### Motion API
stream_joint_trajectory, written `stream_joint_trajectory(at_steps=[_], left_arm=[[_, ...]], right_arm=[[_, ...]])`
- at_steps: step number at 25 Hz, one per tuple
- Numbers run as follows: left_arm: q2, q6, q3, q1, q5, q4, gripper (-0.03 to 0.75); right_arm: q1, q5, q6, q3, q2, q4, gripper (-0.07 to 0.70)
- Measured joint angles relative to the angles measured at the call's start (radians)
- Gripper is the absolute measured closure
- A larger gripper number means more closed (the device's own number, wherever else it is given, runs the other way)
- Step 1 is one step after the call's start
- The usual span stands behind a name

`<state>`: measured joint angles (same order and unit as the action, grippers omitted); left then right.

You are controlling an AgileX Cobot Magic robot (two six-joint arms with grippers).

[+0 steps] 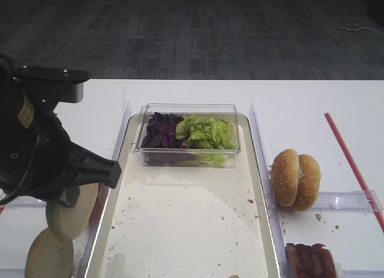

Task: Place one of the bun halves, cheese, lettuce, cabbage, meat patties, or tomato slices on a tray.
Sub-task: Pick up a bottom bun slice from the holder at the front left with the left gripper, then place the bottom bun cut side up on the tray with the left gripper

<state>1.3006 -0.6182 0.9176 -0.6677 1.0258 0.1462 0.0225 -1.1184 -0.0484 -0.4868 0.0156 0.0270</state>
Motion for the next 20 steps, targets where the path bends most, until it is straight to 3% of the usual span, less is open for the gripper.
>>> stream_joint_trajectory(at_steps=[6,11,14,20], left_arm=[[0.002,0.020,0.001,0.095,-0.004,0.006,0.596],[0.004,0.055,0.001,0.111,-0.046,-0.018,0.596],[0.004,0.143,0.001,0.111,-0.112,-0.132,0.596],[0.005,0.440,0.001,0.111,-0.243,-0.537,0.596]], right_arm=[[0.000,0.000,0.000,0.000,0.000,0.000,0.052],[0.000,0.000,-0.001,0.000,0.000,0.000,0.052],[0.000,0.000,-0.001,0.000,0.000,0.000,0.052],[0.000,0.000,-0.001,0.000,0.000,0.000,0.052]])
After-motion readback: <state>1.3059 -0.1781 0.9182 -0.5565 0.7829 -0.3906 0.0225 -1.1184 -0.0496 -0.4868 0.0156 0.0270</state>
